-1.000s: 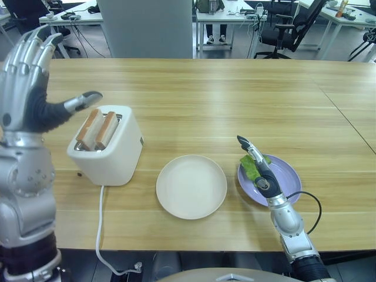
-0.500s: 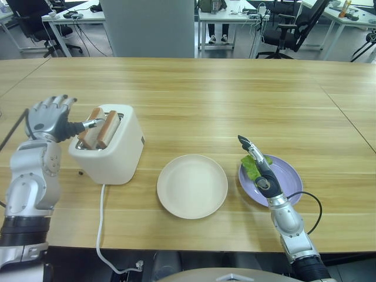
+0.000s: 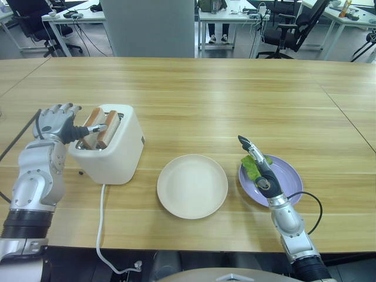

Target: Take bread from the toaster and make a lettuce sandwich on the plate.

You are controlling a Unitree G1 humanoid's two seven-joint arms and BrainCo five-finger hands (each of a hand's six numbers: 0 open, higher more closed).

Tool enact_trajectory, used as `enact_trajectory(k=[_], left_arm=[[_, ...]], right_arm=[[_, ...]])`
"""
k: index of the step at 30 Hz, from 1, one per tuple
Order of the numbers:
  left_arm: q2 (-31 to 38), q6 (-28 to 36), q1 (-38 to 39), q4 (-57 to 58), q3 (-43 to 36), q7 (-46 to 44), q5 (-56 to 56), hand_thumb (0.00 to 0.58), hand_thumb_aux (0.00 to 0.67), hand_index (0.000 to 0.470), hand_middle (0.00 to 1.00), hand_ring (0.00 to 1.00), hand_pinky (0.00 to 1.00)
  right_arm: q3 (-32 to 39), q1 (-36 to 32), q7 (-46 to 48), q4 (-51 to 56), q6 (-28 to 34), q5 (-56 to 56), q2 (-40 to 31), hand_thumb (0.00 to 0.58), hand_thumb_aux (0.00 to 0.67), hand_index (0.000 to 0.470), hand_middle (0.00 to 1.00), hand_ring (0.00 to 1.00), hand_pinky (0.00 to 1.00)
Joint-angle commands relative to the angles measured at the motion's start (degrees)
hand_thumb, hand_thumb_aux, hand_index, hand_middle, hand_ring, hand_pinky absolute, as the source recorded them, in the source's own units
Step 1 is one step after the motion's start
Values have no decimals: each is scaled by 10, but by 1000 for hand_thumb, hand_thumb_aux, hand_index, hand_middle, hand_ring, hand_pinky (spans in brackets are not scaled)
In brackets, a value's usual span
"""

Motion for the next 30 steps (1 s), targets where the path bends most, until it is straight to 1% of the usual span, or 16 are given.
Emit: enact_trajectory(k=[1,8,22,30], left_arm=[[7,7,-5,22,-13,7,-1,0,0,0,0,0,0],[10,16,-12,45,-15,36,-4,0,0,0,0,0,0],[16,18,-6,66,-34,47,-2,0,0,0,0,0,0],[6,11,-6,54,-62,44,2,0,0,0,0,0,0]], right_arm=[[-4,7,2,-7,8,-3,-3,0,0,0,0,0,0],[-2,8,3,-9,9,-3,-3,0,0,0,0,0,0],[0,11,6,-14,11,-2,-3,0,0,0,0,0,0],[1,13,7,-17,12,-2,-3,0,0,0,0,0,0]])
